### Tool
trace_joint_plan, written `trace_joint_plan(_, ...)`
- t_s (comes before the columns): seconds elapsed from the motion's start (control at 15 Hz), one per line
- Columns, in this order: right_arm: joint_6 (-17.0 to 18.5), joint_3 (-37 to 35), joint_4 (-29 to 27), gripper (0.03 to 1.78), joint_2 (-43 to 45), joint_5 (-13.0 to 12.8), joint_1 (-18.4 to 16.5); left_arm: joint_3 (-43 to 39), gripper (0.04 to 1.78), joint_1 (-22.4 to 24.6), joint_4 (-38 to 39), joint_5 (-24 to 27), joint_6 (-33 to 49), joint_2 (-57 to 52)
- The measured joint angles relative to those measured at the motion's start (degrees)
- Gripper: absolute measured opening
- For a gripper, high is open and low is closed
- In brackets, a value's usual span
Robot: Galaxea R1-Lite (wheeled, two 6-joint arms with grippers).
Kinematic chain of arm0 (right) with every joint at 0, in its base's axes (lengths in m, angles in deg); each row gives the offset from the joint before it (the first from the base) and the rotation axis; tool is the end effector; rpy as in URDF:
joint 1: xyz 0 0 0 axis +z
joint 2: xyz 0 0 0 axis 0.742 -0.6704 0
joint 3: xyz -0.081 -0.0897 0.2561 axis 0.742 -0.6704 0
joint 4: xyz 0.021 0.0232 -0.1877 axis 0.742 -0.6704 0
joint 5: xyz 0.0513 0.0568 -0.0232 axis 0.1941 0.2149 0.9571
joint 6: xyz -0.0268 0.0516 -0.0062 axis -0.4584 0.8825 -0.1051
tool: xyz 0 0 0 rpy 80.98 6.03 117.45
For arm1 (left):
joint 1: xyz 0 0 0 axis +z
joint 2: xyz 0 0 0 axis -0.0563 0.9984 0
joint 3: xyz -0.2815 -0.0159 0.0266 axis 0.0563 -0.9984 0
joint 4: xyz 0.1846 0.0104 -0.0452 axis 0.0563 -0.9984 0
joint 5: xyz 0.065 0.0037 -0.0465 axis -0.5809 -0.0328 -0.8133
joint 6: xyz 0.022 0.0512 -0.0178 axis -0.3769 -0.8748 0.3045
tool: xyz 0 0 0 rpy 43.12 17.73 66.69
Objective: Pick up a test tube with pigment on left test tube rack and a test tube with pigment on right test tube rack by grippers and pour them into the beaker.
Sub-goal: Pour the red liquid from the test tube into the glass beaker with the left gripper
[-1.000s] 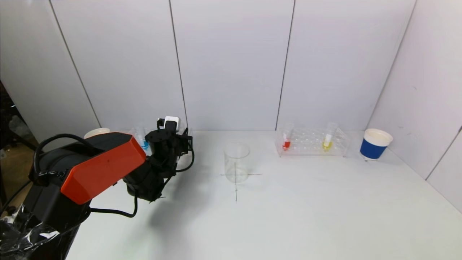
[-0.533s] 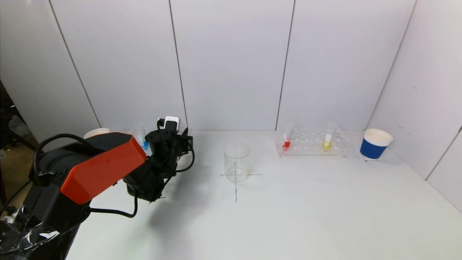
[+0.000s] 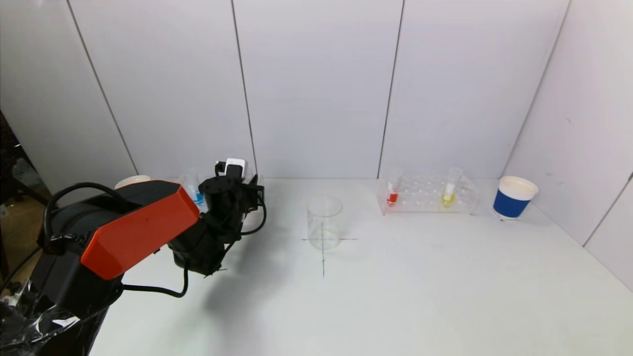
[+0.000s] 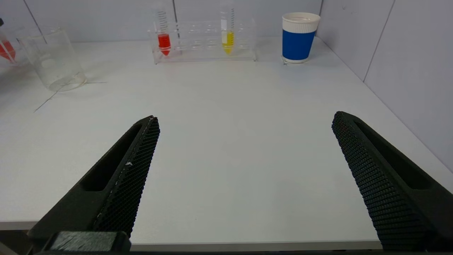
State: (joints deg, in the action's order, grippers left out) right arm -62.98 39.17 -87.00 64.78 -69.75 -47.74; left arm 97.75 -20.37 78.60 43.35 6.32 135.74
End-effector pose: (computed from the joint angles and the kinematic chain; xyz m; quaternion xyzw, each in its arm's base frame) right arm 0.0299 -0.0010 0.0756 0.0197 -0.0012 -0.0076 0.9998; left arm 0.4578 -0.1252 0.0403 0.0352 -0.0429 -0.0158 0.9983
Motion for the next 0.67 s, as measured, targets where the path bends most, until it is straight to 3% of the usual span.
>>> trace_joint_plan(0.33, 0.02, 0.0, 0.0, 1.77, 0.0, -0.01, 0.02, 0.02, 0.46, -0.06, -3.35, -0.09, -0.44, -4.47)
trace_joint_plan(0.67, 0.02, 0.0, 0.0, 1.77, 0.0, 0.0, 0.0, 2.07, 0.46, -0.24, -13.36, 0.02, -0.46, -13.31)
